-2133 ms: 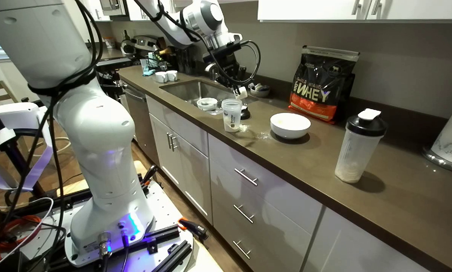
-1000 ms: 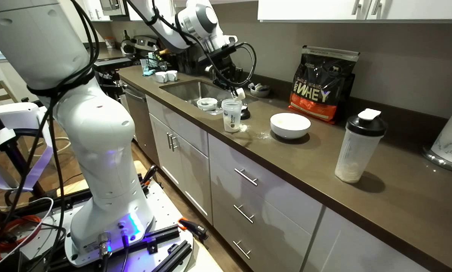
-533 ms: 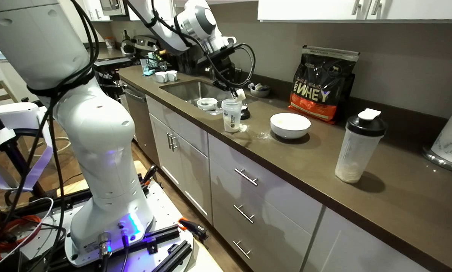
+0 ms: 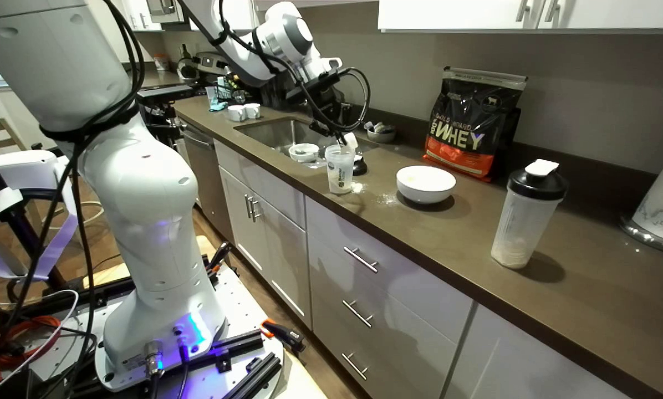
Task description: Use the measuring spoon to transfer one spoon of contents from the bowl to the left cup
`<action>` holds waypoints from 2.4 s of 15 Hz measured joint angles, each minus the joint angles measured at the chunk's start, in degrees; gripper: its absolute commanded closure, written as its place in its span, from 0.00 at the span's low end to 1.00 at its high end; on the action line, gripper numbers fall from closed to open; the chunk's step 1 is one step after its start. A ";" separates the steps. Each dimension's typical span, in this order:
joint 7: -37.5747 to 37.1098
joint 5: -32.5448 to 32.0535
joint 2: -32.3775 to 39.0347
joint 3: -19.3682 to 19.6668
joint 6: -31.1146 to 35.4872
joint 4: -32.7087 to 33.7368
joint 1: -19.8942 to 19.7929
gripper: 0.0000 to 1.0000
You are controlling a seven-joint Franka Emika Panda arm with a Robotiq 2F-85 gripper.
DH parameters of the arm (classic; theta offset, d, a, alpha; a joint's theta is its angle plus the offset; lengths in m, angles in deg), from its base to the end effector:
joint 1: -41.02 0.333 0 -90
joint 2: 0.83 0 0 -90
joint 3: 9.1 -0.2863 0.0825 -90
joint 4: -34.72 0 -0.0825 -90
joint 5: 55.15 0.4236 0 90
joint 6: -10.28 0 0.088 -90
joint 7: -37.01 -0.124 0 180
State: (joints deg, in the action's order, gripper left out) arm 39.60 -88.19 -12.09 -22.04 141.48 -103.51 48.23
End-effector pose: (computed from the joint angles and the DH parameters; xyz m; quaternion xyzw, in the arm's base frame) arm 0.4894 0.1564 0.3268 0.8996 0.3630 0.0651 0.2340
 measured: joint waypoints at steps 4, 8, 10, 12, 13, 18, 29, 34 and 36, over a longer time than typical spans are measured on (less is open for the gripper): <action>-2.04 -1.56 -0.07 -0.22 0.18 -0.78 0.41 0.99; -3.10 -1.89 -0.28 -0.34 0.18 -0.93 0.67 0.99; -3.41 -2.08 -0.58 -0.43 0.18 -1.04 0.67 0.99; -3.96 -2.32 -1.02 -0.59 0.18 -1.40 0.68 0.99; -4.23 -2.46 -1.25 -0.69 0.18 -1.67 0.69 0.99; -6.27 -3.72 -2.17 -1.38 0.18 -3.06 0.78 0.99; -8.90 -4.91 -2.36 -1.56 0.18 -3.89 1.36 0.99; -12.25 -8.93 -2.36 -1.35 0.18 -3.86 1.32 0.99; -13.16 -10.18 -2.34 -1.25 0.18 -3.80 1.31 0.99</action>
State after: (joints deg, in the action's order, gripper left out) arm 26.44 -98.38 -14.43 -23.30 141.66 -107.32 49.54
